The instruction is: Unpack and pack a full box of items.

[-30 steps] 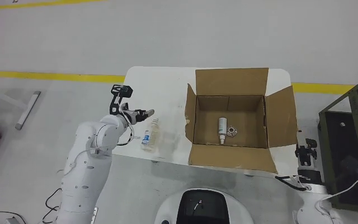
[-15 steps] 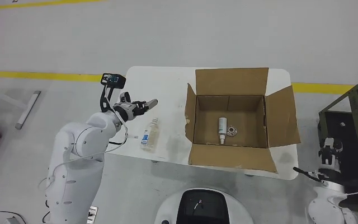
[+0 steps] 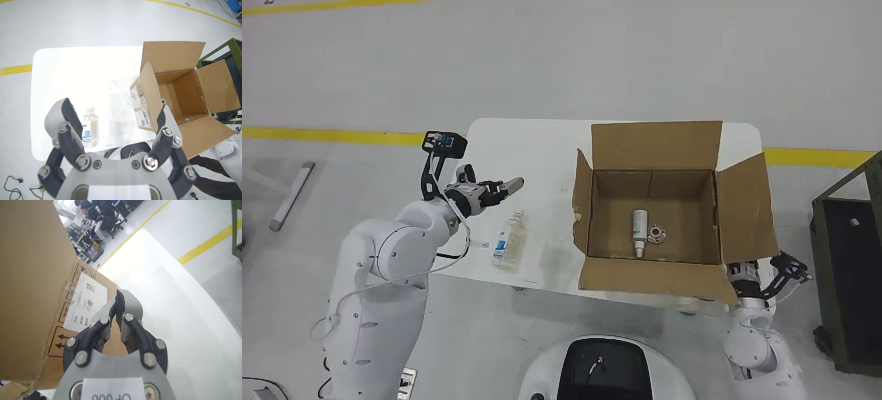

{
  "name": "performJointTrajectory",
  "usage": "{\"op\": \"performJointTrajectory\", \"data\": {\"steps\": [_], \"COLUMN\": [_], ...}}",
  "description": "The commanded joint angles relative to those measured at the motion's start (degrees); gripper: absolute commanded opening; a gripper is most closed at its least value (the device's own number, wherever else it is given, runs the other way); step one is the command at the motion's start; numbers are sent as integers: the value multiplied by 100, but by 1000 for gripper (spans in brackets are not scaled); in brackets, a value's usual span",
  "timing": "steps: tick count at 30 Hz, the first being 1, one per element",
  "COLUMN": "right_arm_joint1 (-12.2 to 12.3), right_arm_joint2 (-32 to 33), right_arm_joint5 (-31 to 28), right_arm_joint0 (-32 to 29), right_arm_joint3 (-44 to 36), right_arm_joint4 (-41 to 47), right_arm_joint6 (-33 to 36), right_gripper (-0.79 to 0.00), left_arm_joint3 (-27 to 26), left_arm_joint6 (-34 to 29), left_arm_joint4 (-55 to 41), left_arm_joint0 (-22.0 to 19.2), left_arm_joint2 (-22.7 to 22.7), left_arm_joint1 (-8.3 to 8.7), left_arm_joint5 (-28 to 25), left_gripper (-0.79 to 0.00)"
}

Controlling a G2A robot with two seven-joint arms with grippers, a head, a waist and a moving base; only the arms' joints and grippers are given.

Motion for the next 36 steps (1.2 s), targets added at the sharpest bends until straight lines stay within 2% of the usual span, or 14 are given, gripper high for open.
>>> {"op": "performJointTrajectory", "data": {"steps": [1,11,17,21,30,36], "right_arm_joint1": [-13,-53,-50,-34,-22,-32], "right_arm_joint2": [-96,-371,-48,243,620,676], "right_arm_joint5": [-30,-107,-53,-40,16,16], "right_arm_joint0": [55,-2,-329,-626,-1077,-1241], "right_arm_joint3": [77,-2,-449,-914,-1593,-1790], "right_arm_joint4": [-40,-319,105,347,403,353], "right_arm_joint6": [10,-89,-224,-194,-169,-167], "right_gripper": [-785,-785,-785,-785,-785,-785], "left_arm_joint3": [0,0,0,-4,-416,-317], "left_arm_joint6": [0,0,33,241,286,277], "left_arm_joint4": [0,0,-13,-241,-566,-785], "left_arm_joint0": [0,0,14,50,-398,-691], "left_arm_joint2": [0,0,3,73,785,1401], "left_arm_joint1": [0,0,0,9,-2,-44], "left_arm_joint5": [0,0,-9,-214,-774,-851], "left_gripper": [0,0,0,0,0,0]}}
